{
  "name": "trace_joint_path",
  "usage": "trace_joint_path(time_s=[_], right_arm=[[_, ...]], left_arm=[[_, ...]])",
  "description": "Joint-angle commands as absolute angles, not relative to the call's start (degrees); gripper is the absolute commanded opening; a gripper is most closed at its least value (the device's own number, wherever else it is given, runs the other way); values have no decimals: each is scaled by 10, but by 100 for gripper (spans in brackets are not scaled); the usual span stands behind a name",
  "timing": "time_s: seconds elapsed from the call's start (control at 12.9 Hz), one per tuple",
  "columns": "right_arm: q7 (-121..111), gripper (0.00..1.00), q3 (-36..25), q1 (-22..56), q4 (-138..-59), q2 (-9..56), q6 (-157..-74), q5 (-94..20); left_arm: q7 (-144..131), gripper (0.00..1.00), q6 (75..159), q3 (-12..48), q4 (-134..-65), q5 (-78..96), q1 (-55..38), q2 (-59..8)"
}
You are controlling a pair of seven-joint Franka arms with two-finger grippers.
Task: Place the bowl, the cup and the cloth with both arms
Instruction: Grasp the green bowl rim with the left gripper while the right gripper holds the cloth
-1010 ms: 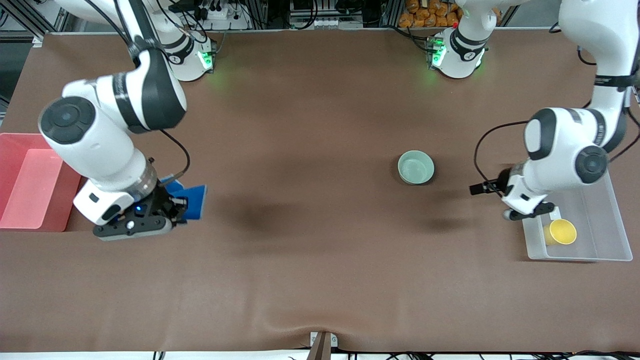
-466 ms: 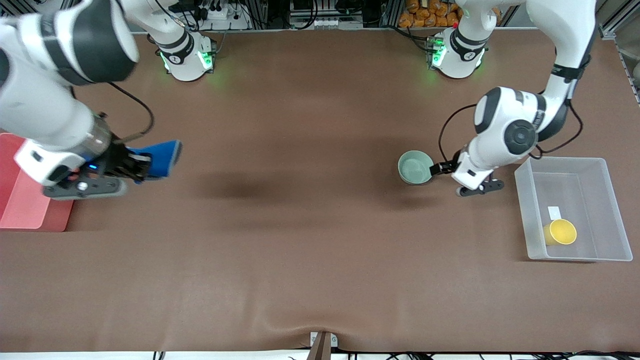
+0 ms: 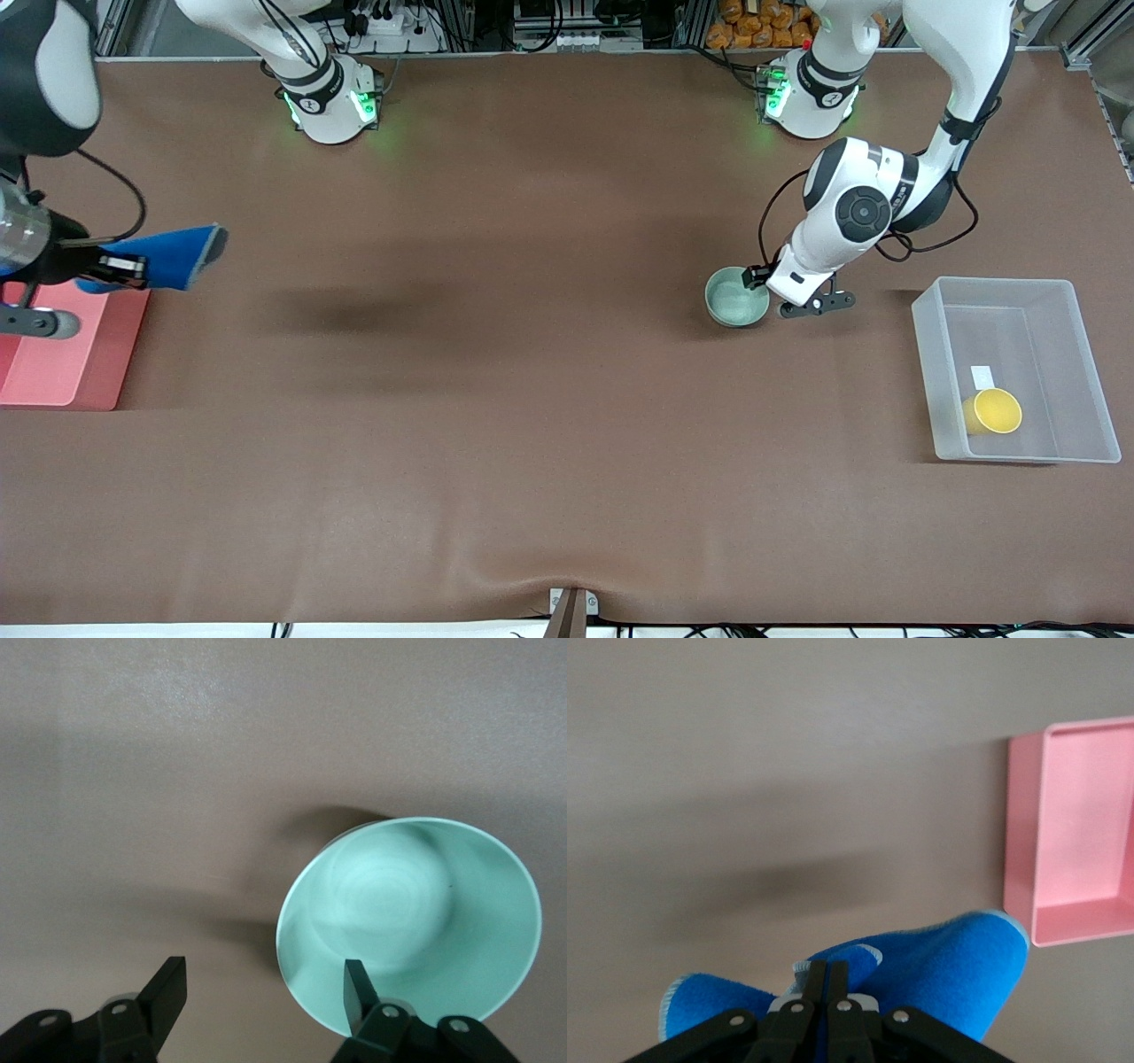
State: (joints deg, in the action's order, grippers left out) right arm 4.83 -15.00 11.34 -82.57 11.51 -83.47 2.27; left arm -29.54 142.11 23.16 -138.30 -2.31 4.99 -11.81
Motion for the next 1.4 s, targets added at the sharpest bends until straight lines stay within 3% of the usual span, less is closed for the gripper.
trace_joint_path(time_s=[0.0,0.39,0.54,0.7,0.93,1.09,1.32], right_arm=[[47,0,-140,55,-859,84,-828,29],[-34,0,-140,-32,-931,40,-867,29],[-43,0,-139,-33,-960,26,-891,39],[-51,0,-134,-25,-973,25,-907,97],[-68,0,-138,-47,-1002,25,-946,98],[-103,0,-138,-75,-1002,32,-960,98],[-202,0,-138,-128,-1001,47,-996,98]], left_arm=[[-311,55,1462,236,-1416,-38,54,-99],[-325,23,1523,236,-1417,-38,54,-127],[-326,3,1536,236,-1417,-38,54,-135],[-332,0,1537,236,-1412,-38,54,-134],[-331,0,1505,229,-1383,-38,63,-113],[-315,0,1426,215,-1333,-38,77,-109],[-233,0,1318,142,-1238,-38,78,-105]])
